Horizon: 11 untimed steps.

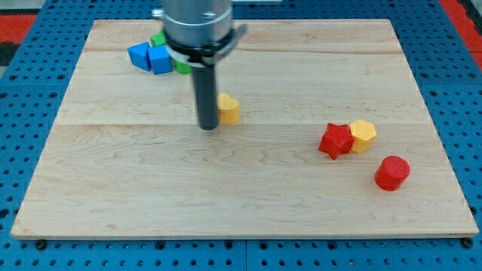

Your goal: Place the blue cube to the bottom of the green circle

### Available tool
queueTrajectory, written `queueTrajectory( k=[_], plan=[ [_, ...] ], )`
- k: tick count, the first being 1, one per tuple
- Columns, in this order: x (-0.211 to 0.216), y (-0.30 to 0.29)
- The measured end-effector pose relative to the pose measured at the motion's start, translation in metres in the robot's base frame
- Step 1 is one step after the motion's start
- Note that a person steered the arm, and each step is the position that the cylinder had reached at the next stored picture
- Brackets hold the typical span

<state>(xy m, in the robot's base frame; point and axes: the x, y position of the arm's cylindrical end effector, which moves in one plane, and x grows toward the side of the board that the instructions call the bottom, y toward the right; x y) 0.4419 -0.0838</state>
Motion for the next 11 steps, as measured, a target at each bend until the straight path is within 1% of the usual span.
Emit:
queueTrajectory(
  k=[1,2,3,4,5,6,7,10,11],
  plan=[
    [-0.011,-0.101],
    [-0.054,-0.160],
    [-0.109,-0.186],
    [-0.144,-0.186],
    [-0.159,-0.144],
    [-0.159,-0.071],
    [-0.159,-0.022],
    [-0.112,-0.003],
    [-0.098,-0.018]
  ],
)
